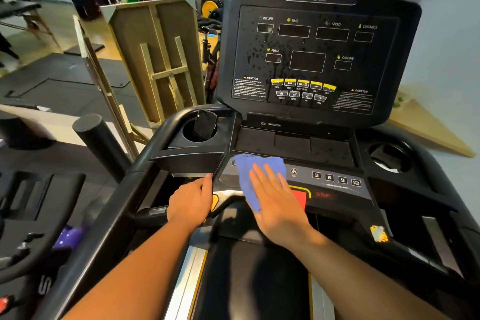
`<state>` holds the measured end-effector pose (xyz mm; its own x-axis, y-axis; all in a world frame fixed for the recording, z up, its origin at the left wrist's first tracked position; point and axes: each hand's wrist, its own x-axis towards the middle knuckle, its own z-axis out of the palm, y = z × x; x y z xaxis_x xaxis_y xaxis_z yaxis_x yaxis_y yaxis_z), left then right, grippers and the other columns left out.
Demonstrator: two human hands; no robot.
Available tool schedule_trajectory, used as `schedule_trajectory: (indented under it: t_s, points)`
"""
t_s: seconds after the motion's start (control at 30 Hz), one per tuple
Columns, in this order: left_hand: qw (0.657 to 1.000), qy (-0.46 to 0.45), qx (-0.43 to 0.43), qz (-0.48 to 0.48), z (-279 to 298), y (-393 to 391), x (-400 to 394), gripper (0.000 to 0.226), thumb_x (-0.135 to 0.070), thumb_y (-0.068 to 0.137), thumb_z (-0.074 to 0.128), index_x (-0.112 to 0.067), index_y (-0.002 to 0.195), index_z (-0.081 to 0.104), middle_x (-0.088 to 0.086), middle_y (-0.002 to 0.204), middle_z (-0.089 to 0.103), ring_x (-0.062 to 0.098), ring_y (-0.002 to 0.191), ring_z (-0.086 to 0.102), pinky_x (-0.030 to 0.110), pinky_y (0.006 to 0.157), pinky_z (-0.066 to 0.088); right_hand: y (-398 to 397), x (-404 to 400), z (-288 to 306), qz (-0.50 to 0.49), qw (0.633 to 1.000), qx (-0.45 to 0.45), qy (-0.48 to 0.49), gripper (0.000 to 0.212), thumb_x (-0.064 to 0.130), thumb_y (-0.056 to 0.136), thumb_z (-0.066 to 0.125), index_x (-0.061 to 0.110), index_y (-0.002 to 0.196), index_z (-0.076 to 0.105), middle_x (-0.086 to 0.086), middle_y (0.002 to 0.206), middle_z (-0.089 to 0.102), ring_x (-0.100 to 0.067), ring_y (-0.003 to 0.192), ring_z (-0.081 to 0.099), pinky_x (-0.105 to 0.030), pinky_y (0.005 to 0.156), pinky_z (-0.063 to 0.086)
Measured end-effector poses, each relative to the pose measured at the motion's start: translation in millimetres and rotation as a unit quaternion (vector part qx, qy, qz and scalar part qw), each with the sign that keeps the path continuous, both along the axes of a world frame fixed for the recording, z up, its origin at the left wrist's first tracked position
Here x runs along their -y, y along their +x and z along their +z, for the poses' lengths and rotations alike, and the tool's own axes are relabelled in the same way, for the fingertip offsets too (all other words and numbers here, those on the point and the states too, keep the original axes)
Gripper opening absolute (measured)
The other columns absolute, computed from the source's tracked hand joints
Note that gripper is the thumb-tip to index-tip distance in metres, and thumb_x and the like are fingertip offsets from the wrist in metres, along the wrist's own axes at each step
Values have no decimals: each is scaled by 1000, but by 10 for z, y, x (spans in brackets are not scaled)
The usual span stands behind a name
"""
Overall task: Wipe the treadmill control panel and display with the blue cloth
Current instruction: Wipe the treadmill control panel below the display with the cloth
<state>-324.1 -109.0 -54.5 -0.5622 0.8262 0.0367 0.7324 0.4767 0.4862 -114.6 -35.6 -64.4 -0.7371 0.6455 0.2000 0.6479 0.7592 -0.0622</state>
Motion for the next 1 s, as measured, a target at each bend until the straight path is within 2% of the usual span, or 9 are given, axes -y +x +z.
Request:
schedule_trajectory:
  t_s: [0.1, 0.23, 0.4, 0.57, 0.63, 0.77, 0.87, 0.93, 1.0]
  points:
    - [1000, 12, -5, 6, -12, 7, -15, 62, -48, 107, 22, -20, 69, 61, -3, 69, 63, 15, 67, 57, 31, 63, 36, -366, 125, 82, -77, 997, 21, -9, 80, 41, 92, 45, 4, 157, 18, -18, 164, 8, -41, 152, 7, -56, 123, 12]
    - [999, -1, 26, 20, -29, -5, -9, 62, -55, 106, 22, -24, 79, 69, -7, 72, 64, 20, 72, 60, 33, 68, 39, -538, 424, -48, 48, 996, 68, 15, 86, 44, 92, 49, 4, 158, 11, -17, 166, 0, -40, 152, -6, -57, 123, 5]
    - [1000, -4, 6, 15, -10, 10, -16, 60, -48, 108, 23, -20, 83, 70, -6, 70, 57, 23, 74, 56, 34, 72, 37, -127, 337, -125, 96, 992, 65, 45, 83, 34, 85, 43, 4, 157, 16, -13, 166, 10, -34, 154, 6, -49, 123, 6]
    - [1000, 4, -7, 9, -12, 16, -11, 62, -47, 108, 22, -17, 68, 61, -1, 65, 60, 13, 61, 54, 31, 62, 35, -296, 227, -1, -8, 999, 34, 5, 81, 36, 89, 53, 2, 155, 22, -17, 164, 17, -35, 152, 6, -52, 123, 15]
    - [1000, 16, 3, 7, -31, 9, -6, 63, -48, 107, 22, -16, 66, 59, 2, 65, 62, 17, 64, 59, 33, 63, 40, -409, 76, 137, -23, 998, 28, -58, 75, 33, 95, 39, 4, 157, 10, -16, 166, 3, -35, 153, -2, -53, 123, 12]
    - [1000, 7, 3, 2, -30, -16, 7, 64, -48, 107, 21, -15, 66, 58, 2, 67, 64, 18, 66, 59, 36, 69, 41, -178, -106, 160, -61, 995, 45, -63, 72, 34, 97, 24, 3, 157, -1, -14, 166, -9, -34, 153, -9, -51, 124, 7]
    - [1000, 11, -3, -8, -22, -10, 6, 65, -47, 107, 20, -14, 66, 59, 2, 66, 63, 16, 65, 59, 36, 69, 44, 131, 41, 87, -125, 991, 11, -49, 75, 31, 96, 46, -2, 156, 15, -18, 165, 7, -39, 152, 5, -52, 123, 15]
    - [1000, 7, -8, -6, -16, -7, 2, 65, -48, 107, 20, -16, 66, 59, 1, 66, 63, 16, 66, 59, 36, 69, 44, 156, 168, 75, -126, 991, 33, -28, 72, 33, 90, 40, -5, 151, 31, -22, 161, 24, -43, 149, 20, -54, 118, 25]
    - [1000, 4, -7, -4, -15, -6, 6, 65, -50, 107, 20, -17, 68, 61, 1, 67, 63, 15, 66, 58, 35, 69, 44, 95, 192, 74, -65, 996, 64, -19, 75, 35, 87, 37, -3, 151, 32, -22, 161, 25, -41, 149, 15, -55, 119, 20]
